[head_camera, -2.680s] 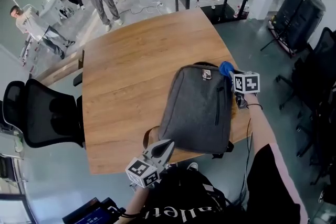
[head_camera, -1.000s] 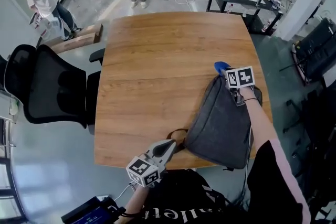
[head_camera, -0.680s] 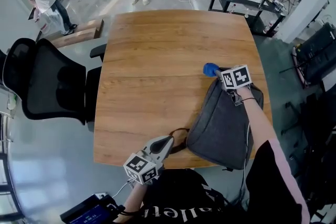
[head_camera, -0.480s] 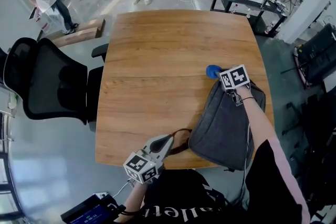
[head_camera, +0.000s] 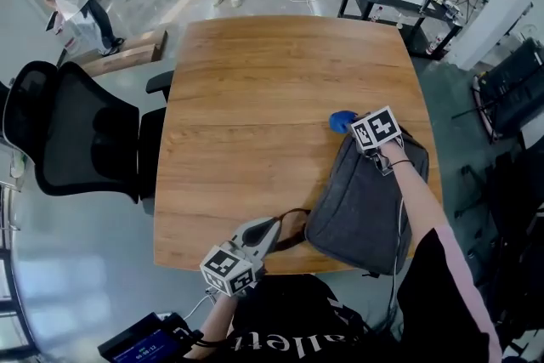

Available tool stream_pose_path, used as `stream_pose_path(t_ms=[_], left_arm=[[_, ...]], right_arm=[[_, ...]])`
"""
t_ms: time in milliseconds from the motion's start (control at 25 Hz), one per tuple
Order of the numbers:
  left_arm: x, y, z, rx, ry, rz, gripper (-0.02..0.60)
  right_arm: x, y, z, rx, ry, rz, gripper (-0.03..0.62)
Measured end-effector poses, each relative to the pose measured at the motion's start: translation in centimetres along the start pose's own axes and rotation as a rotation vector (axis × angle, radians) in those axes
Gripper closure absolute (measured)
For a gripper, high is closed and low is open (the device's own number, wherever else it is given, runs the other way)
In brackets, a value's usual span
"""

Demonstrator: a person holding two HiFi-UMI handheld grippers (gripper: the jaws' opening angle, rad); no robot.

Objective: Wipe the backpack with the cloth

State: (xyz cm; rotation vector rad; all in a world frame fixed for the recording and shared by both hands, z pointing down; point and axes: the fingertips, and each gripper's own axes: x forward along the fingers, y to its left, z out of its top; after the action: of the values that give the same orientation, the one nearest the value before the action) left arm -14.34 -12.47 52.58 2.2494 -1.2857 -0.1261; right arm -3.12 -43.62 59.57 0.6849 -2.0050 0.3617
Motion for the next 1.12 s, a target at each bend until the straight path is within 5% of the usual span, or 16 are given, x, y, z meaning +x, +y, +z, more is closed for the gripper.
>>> stream_pose_path(t_ms=[1120], left_arm=[[-0.7, 0.3, 0.5, 0.015, -0.048, -0.020, 0.581]], right_arm=[[-3.3, 13.6, -2.1, -0.178, 0.014, 0.174, 0.528]])
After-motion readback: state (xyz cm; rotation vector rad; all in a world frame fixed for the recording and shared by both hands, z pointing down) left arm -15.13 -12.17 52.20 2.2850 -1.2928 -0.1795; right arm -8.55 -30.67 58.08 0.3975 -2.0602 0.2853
